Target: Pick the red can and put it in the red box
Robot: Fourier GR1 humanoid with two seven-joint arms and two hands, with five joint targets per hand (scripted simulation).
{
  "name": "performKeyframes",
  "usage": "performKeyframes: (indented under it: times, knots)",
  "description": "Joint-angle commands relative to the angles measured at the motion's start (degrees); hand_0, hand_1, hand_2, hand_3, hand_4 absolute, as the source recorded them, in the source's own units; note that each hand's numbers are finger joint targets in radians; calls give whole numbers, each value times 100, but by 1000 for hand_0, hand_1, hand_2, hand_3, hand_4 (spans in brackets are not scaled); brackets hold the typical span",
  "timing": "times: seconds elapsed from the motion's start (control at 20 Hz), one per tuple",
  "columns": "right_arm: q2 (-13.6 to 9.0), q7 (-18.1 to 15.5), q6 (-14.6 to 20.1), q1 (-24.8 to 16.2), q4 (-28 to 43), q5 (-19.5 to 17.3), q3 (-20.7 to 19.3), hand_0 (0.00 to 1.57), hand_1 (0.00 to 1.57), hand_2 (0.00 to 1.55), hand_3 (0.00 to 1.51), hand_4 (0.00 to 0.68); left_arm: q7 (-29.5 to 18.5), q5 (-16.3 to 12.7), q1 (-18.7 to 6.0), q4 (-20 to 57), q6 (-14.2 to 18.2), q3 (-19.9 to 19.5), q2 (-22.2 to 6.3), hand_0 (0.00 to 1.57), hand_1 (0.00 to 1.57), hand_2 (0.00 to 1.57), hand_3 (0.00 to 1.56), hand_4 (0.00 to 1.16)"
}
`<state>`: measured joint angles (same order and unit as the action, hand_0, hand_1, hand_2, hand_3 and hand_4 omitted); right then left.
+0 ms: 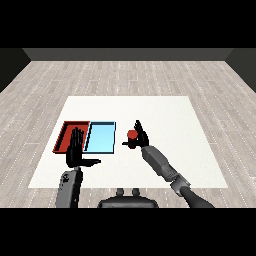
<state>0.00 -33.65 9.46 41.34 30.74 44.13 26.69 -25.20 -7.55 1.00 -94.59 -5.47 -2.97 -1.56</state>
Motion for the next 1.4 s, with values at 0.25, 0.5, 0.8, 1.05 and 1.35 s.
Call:
performKeyframes:
  times: [0.25,0.5,0.8,1.05,1.35]
  knots:
    - [0,-26,252,234,-143,769,663,0,0,0,0,0,-133,-258,-87,195,-255,-272,-207,0,0,0,0,0]
    - [0,24,570,629,-810,609,466,1396,1396,1412,1369,293,-158,87,319,-254,-23,83,17,0,0,0,0,0]
    - [0,226,1279,456,-485,840,1103,1525,1525,1476,1430,573,-102,-106,95,34,-103,-93,-52,0,0,0,0,0]
    - [0,305,1509,385,-470,644,1431,1528,1528,1472,1420,551,11,-25,-13,-125,7,-9,-6,0,0,0,0,0]
    - [0,163,1189,457,-863,722,1388,1531,1531,1468,1413,546,-297,-71,28,298,-158,-120,-59,0,0,0,0,0]
